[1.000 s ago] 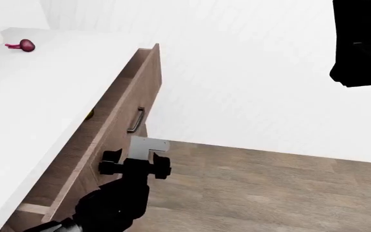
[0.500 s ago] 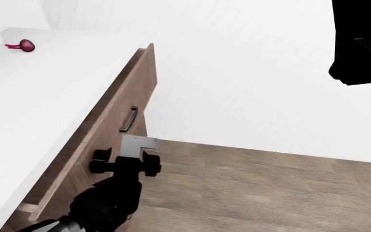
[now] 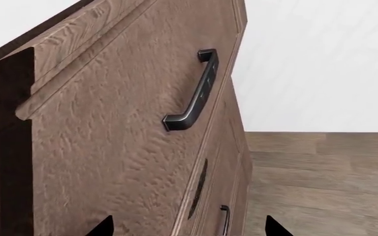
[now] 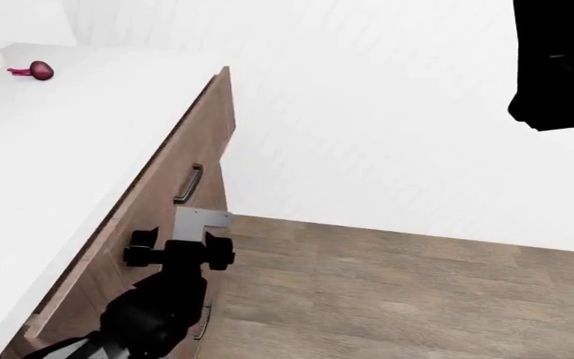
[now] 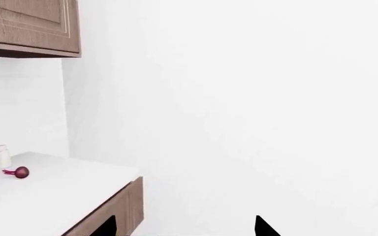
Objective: Close the right drawer.
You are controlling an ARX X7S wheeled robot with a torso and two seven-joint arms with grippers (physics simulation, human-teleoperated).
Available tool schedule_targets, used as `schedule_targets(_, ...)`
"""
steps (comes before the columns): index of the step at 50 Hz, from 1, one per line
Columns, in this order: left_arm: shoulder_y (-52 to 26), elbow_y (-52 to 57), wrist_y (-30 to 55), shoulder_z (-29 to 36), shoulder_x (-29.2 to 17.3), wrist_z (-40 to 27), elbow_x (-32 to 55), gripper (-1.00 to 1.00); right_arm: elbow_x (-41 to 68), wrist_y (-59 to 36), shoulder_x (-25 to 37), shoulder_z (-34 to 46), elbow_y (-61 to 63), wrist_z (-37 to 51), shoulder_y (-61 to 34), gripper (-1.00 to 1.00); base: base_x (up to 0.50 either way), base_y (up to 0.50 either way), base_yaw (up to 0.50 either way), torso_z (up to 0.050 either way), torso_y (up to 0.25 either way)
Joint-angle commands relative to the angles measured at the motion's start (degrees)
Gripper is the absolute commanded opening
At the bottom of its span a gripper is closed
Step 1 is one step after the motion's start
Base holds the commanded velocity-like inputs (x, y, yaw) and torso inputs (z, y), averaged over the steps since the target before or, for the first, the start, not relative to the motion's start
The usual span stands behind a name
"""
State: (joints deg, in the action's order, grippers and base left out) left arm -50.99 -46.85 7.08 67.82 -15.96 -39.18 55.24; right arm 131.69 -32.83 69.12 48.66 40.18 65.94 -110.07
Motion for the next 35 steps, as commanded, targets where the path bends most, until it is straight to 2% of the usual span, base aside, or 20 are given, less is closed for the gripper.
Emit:
schedule_targets(1,0.42,-5.16,-1.15,-1.24,-0.55,1.01,1.16,1.0,0.18,-0.03,-0.57,-0.1,0.05,0.36,-0.19,1.0,0.0,0.0,0.0,0.0,0.0)
schedule_targets(19,-0.97,-13.14,-2.07,-0.18,1.26,1.52,-1.43,1.0,0.43,-0.32,-0.83,-0.52,0.01,0.65,-0.3,1.0,0.0,0.0,0.0,0.0,0.0)
schedule_targets(35,-2.24,-27.56,-4.14,0.8,6.53,4.75,-4.44,1.0,1.33,-0.77,-1.4,-1.09,-0.41,1.26,-1.24,1.0,0.0,0.0,0.0,0.0,0.0)
